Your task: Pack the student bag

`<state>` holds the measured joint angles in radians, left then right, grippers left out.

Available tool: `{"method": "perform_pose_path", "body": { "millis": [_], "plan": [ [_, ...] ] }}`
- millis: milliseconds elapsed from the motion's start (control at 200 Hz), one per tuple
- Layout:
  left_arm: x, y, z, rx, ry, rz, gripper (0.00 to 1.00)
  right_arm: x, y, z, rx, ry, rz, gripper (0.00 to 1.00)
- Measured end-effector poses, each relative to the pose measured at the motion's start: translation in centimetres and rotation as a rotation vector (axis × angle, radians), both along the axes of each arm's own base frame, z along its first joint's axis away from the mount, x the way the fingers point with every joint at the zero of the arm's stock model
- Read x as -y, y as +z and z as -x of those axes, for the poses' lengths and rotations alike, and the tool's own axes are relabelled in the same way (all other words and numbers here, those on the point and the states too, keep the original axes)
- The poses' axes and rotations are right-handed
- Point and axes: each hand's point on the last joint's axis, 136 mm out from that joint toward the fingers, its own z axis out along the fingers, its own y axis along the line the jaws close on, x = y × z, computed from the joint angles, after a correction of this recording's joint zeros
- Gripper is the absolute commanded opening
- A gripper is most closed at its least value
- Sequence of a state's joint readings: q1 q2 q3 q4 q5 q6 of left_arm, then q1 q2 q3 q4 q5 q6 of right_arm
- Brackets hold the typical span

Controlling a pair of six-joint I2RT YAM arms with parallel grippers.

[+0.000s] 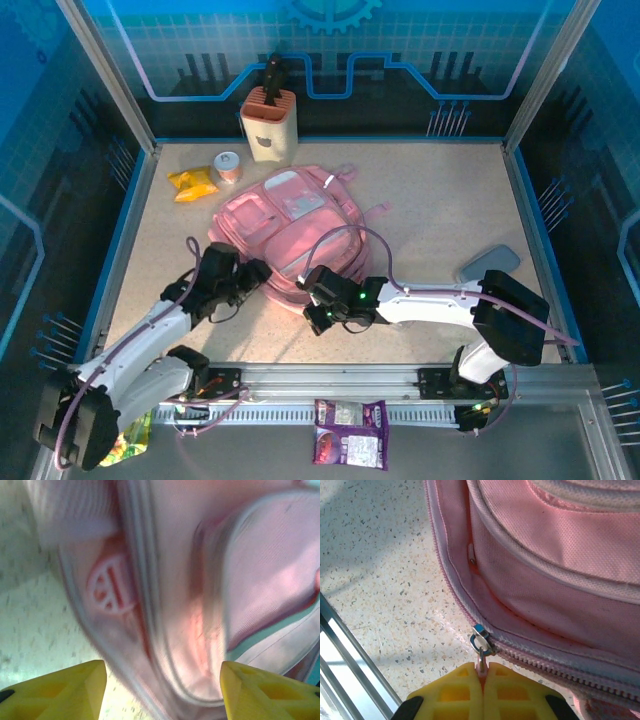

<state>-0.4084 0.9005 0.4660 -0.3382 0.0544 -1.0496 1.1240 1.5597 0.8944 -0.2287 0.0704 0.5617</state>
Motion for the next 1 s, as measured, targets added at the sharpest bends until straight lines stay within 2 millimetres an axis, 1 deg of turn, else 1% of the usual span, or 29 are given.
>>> {"method": "perform_pose_path", "body": {
  "millis": [115,155,190,245,315,420,480,580,630,710,850,920,1001],
  "plan": [
    [1.3,-1.4,1.9,-0.049,0.009,0.024,0.63,0.4,-0.4,0.2,-0.006,-0.007,0.003,0.0],
    [1.9,-1.7,2.3,-0.061,0.013,0.033,0.6,0.4,-0.5,0.2,-0.008,-0.009,0.004,0.0],
    [2.4,-1.8,2.5,-0.067,0.021,0.045,0.57,0.5,-0.6,0.2,-0.009,-0.009,0.005,0.0],
    [3.2,-1.8,2.5,-0.061,0.028,0.064,0.56,0.5,-0.6,0.3,-0.011,-0.011,0.003,0.0],
    [4.1,-2.1,2.4,-0.062,0.043,0.085,0.51,0.5,-0.6,0.2,-0.011,-0.012,0.003,0.0],
    [4.8,-2.8,1.9,-0.078,0.085,0.098,0.38,0.5,-0.6,0.2,-0.011,-0.015,0.004,0.0],
    [4.9,-3.3,1.5,-0.083,0.1,0.093,0.28,0.5,-0.6,0.2,-0.01,-0.017,0.006,0.0],
    [5.3,-3.9,1.0,-0.09,0.119,0.095,0.06,0.7,-0.7,0.1,-0.001,-0.024,0.014,0.0],
    [5.4,-4.0,0.9,-0.092,0.127,0.1,0.0,1.0,-0.7,-0.1,0.006,-0.031,0.025,0.0],
    [5.4,-3.9,0.8,-0.087,0.135,0.096,0.0,1.6,-0.5,-0.2,0.017,-0.047,0.043,0.0],
    [5.0,-3.1,0.9,-0.07,0.13,0.087,0.0,3.2,0.8,-0.5,0.058,-0.078,0.059,0.0],
    [4.4,-2.7,1.0,-0.062,0.135,0.083,0.0,4.2,1.4,-0.6,0.073,-0.096,0.071,0.0],
    [3.2,-2.2,1.0,-0.051,0.149,0.067,0.0,5.6,1.8,-0.9,0.076,-0.119,0.081,0.0]
  ]
}}
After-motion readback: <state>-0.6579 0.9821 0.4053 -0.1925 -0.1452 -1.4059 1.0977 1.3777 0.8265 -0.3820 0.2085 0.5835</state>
